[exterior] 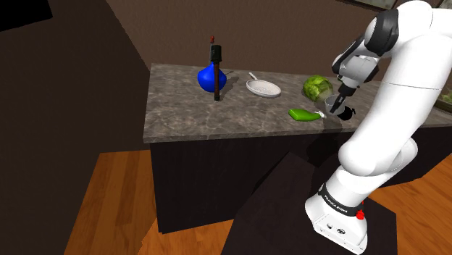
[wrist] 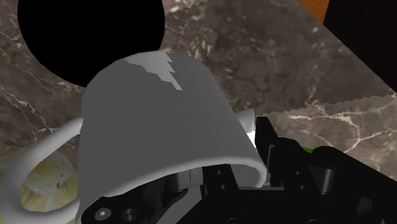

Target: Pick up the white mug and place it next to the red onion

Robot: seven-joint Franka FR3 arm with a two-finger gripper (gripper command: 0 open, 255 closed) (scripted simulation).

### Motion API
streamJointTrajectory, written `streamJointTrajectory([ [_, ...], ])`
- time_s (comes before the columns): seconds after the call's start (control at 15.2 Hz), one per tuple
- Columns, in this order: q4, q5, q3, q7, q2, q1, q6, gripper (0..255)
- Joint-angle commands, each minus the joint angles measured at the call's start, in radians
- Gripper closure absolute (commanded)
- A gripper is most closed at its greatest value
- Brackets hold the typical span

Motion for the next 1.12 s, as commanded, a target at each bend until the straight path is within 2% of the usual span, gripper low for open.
streamJointTrajectory([
  [0.0,-0.004,0.001,-0.002,0.001,0.008,-0.005,-0.005,255],
  [0.07,-0.004,0.000,-0.002,0.001,0.008,-0.005,-0.005,255],
  [0.13,-0.003,0.000,-0.002,0.002,0.008,-0.005,-0.006,0],
  [0.46,-0.004,0.000,-0.002,0.001,0.008,-0.005,-0.005,0],
  [0.73,0.032,-0.108,-0.044,0.073,-0.091,0.035,-0.102,0],
  [1.06,0.032,-0.108,-0.043,0.073,-0.092,0.034,-0.102,0],
])
